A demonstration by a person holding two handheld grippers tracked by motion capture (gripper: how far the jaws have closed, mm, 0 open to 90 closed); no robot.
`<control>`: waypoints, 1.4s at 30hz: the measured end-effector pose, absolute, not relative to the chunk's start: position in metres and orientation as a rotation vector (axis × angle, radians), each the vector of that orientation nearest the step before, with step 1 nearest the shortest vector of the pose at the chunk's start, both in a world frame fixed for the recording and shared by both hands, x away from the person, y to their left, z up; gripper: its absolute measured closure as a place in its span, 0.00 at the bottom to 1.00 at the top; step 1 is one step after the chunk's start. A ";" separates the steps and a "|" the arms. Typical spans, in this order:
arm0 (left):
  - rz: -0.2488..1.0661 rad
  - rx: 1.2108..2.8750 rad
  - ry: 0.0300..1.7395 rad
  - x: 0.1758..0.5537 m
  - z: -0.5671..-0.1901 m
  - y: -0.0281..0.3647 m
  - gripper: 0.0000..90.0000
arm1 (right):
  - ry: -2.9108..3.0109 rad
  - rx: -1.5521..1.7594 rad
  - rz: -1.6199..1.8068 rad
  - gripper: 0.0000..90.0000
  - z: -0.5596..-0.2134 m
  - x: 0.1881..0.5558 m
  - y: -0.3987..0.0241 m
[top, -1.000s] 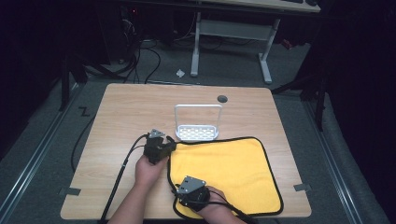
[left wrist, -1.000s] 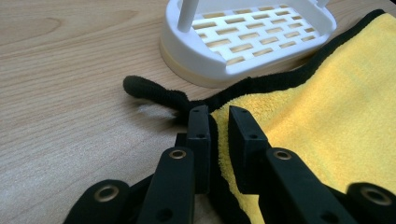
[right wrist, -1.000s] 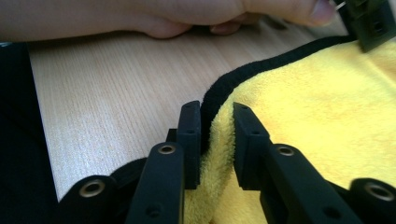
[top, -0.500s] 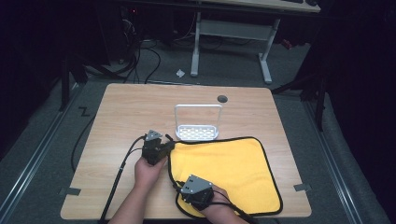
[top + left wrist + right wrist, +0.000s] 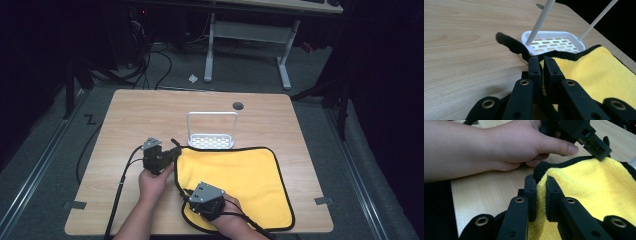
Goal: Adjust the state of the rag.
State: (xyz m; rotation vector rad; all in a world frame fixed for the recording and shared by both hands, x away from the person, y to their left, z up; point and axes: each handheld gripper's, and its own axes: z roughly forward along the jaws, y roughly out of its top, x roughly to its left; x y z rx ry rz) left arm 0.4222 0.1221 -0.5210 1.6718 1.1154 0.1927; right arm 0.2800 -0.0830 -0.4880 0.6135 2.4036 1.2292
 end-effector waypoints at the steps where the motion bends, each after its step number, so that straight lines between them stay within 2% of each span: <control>1: 0.197 1.673 1.114 0.421 -0.520 0.124 0.94 | 2.401 0.601 1.239 0.92 -0.488 0.279 -0.080; 10: 0.239 1.624 1.175 0.404 -0.515 0.170 0.94 | 2.415 0.519 1.277 0.92 -0.484 0.274 -0.042; 18: 0.325 1.549 1.233 0.380 -0.494 0.226 0.94 | 2.439 0.416 1.339 0.92 -0.479 0.270 0.006; 23: 0.355 1.524 1.277 0.371 -0.488 0.245 0.94 | 2.440 0.342 1.362 0.92 -0.472 0.267 0.029; 30: 0.368 1.550 1.277 0.377 -0.478 0.217 0.94 | 2.411 0.376 1.352 0.92 -0.466 0.270 0.013; 42: 0.367 1.606 1.266 0.398 -0.490 0.137 0.94 | 2.341 0.562 1.317 0.91 -0.479 0.273 -0.076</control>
